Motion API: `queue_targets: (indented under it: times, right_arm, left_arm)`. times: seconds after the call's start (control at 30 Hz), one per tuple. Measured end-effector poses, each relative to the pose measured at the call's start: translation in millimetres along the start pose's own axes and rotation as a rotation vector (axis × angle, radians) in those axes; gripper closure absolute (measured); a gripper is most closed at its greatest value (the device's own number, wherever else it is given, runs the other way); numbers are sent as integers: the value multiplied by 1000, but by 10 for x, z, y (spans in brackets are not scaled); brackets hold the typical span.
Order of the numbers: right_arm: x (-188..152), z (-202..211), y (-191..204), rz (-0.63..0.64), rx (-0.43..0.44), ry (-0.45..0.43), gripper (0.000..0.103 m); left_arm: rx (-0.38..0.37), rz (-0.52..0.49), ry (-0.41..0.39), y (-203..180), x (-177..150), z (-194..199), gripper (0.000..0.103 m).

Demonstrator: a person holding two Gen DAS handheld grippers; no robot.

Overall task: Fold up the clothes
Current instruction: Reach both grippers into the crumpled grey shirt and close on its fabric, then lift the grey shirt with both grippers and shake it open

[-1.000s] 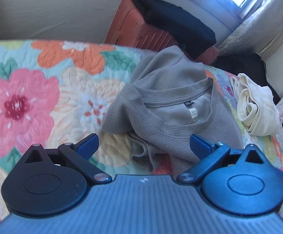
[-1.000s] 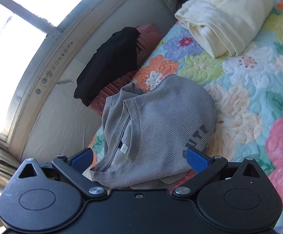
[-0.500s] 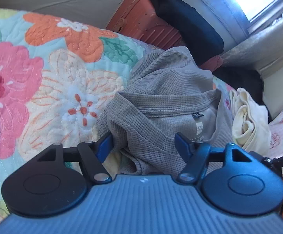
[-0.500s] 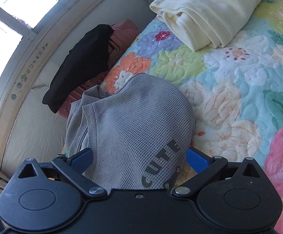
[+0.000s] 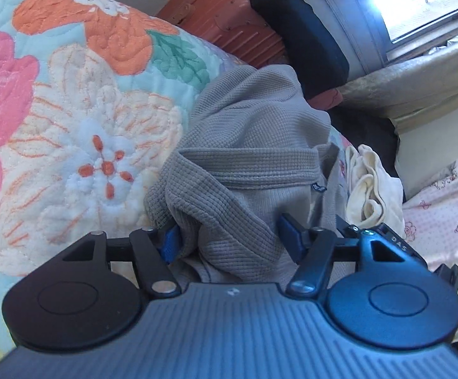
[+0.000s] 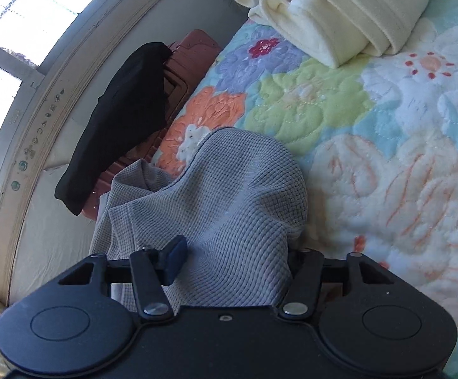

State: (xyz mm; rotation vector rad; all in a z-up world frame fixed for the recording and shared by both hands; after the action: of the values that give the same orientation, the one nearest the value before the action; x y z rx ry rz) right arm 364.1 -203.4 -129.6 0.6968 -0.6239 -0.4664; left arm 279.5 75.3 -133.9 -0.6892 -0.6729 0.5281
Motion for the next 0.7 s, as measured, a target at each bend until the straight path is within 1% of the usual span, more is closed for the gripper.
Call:
queue_targets:
  times: [0.03,0.1,0.2,0.27,0.3,0.4,0.43,0.5,0.6,0.63,0.7]
  right_arm:
    - [-31,5,37,16,-3,-2,49]
    - [-88,43,116,63,6,4,59]
    - [-207,148,224,98,43,44,67]
    - [-302,226,279,125,52,72,70]
    - [-347,267,303,136,57,84,71]
    - [-466,411,361,130,79,109,74]
    - [-503,477,369,121,88,110,74]
    - [-566,653,368,108,103,96,76]
    - [-655,965,348,95,120,61,77]
    - [-699,1100,333,98,115,44,77]
    - [-789,1370,292,101,102,16,78]
  left_arm:
    - [-31,9,18,-30,-30,-24,48]
    - [-62,16,50,-75,-89,-68,53]
    - [-70,-22,89,-183,-157,-115,56]
    - [-101,-8,104,-229,-191,-123,57]
    - [-111,-5,112,-243,-211,-132,60]
    - [-135,-17,135,-287,-255,-142,62]
    - [-157,-11,149,-301,-268,-132,65]
    - [-220,25,190,-310,-304,-73,66]
    - [-300,24,222,-390,-372,115,71]
    - [-282,-28,230,-464,-418,172,71]
    - [-209,-152,234,-649,-534,266,71]
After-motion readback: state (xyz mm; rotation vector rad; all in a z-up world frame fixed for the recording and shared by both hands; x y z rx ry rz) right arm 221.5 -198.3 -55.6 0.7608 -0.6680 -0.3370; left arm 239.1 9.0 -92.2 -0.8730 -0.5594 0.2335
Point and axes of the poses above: each gripper's, at about its wrist camera, not at the fingertips, and z roughly against the way its jaws point, y to its left, x to its top, the point moved 8 cm from there along -z, roughly the way its jaws point, and after that the axes turned 3 degrees about -z, right-handed, at the moved point
